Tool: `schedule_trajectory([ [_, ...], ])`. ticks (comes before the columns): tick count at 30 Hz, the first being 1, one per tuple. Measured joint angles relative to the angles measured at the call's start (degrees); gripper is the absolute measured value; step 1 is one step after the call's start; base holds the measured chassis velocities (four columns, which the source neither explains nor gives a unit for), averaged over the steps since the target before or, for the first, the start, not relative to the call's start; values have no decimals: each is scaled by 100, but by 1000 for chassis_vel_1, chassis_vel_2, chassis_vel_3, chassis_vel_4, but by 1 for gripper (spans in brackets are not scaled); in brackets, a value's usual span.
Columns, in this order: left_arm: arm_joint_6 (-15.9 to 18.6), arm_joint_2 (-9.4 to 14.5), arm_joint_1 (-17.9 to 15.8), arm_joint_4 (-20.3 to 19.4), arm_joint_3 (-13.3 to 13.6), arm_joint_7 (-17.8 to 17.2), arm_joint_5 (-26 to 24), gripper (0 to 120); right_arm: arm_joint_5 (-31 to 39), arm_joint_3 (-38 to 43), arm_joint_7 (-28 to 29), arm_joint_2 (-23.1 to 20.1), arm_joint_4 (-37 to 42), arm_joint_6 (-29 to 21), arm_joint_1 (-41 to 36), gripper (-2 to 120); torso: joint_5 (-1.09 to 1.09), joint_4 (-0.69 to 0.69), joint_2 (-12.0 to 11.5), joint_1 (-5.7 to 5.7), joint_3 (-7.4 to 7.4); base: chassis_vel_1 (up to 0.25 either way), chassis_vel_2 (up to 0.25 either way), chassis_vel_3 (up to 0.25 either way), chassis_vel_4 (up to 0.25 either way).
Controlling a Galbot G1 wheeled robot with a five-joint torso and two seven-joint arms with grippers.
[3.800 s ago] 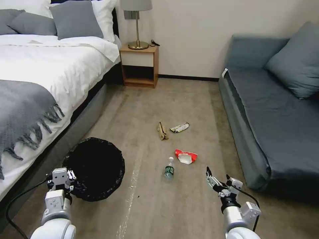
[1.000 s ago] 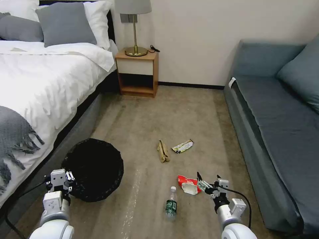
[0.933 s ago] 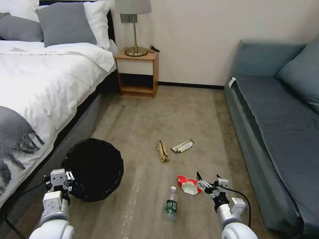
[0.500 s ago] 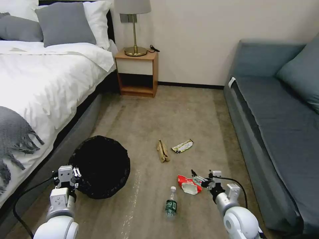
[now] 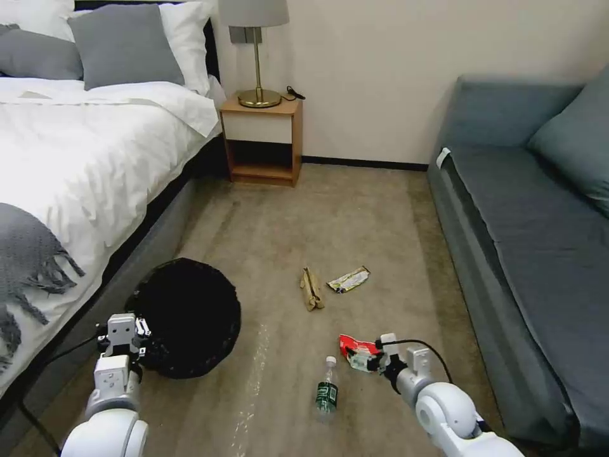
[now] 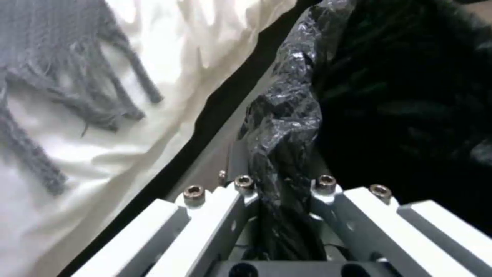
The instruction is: Pick up the trash bin, then pick up the garbage on the floor and place it into the trash bin.
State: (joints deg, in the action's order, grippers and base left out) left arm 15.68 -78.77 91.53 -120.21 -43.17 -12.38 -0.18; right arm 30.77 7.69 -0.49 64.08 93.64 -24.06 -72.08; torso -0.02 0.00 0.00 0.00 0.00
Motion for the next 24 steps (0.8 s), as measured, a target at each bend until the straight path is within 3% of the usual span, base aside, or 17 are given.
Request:
schedule_trajectory([
  [24, -90, -15, -61, 337, -238, -16, -32, 5, -665, -800, -158, 770, -1218, 292, 454, 100, 1, 1, 0, 0, 0, 0, 0, 0, 0],
])
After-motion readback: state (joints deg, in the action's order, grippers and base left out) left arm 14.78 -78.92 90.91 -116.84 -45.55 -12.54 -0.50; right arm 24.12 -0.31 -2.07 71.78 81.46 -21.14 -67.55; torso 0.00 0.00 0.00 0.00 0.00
